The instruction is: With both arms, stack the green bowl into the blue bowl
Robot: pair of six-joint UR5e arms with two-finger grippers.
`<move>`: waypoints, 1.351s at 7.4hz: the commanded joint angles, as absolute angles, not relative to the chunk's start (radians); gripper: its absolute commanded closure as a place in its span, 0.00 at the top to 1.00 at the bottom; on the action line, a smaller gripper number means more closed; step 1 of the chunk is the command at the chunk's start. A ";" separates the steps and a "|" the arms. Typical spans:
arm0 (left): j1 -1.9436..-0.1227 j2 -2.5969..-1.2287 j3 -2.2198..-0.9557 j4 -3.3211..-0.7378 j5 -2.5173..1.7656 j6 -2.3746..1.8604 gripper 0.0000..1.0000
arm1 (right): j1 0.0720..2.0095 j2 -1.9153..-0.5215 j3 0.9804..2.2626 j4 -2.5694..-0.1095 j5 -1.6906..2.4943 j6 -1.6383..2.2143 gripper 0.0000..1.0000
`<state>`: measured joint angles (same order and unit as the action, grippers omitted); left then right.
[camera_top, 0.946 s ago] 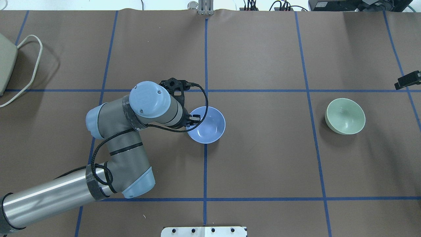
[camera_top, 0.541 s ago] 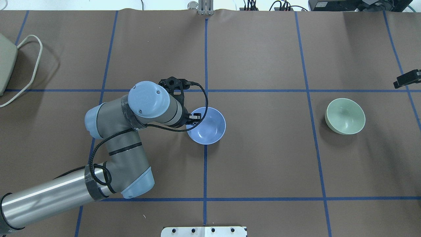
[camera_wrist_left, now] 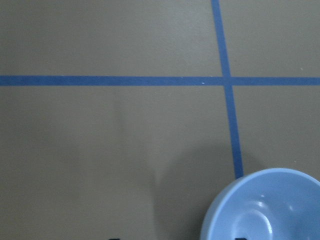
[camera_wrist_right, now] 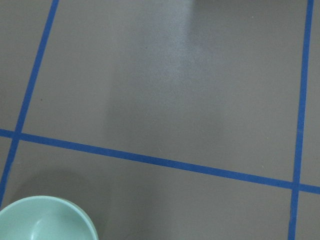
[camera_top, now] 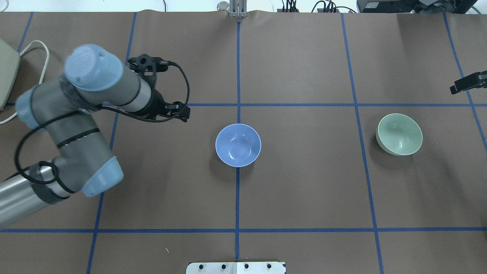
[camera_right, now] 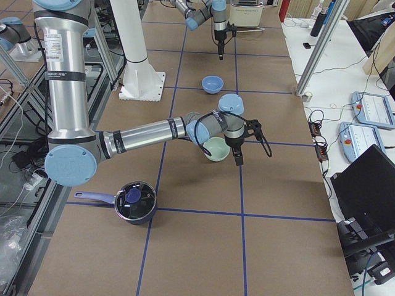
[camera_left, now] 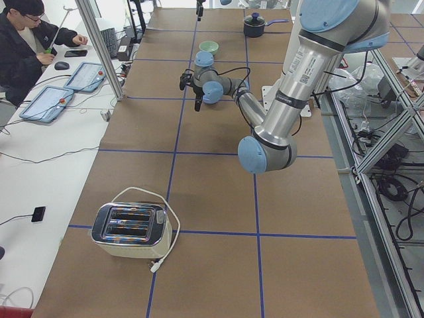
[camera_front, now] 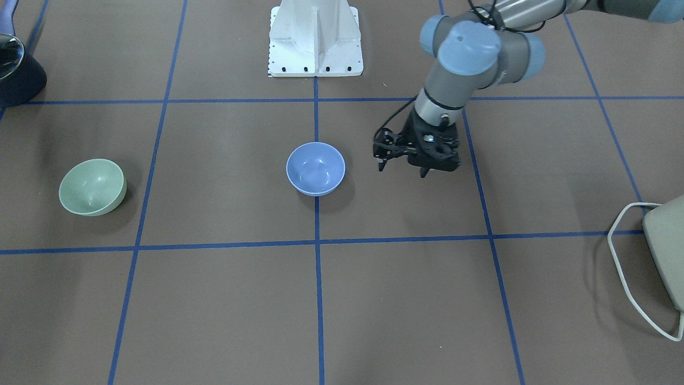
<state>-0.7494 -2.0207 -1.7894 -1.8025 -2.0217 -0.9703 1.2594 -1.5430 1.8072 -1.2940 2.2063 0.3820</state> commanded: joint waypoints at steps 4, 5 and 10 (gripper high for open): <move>-1.421 -1.734 -1.729 -1.575 -2.272 0.089 0.98 | 1.229 -1.534 1.853 -1.293 2.227 0.414 1.00; -1.548 -1.744 -1.651 -1.498 -2.273 0.344 0.98 | 1.200 -1.520 1.853 -1.293 2.227 0.458 1.00; -1.678 -1.608 -1.572 -1.581 -2.264 0.515 0.98 | 1.069 -1.511 1.757 -1.295 2.178 0.424 1.00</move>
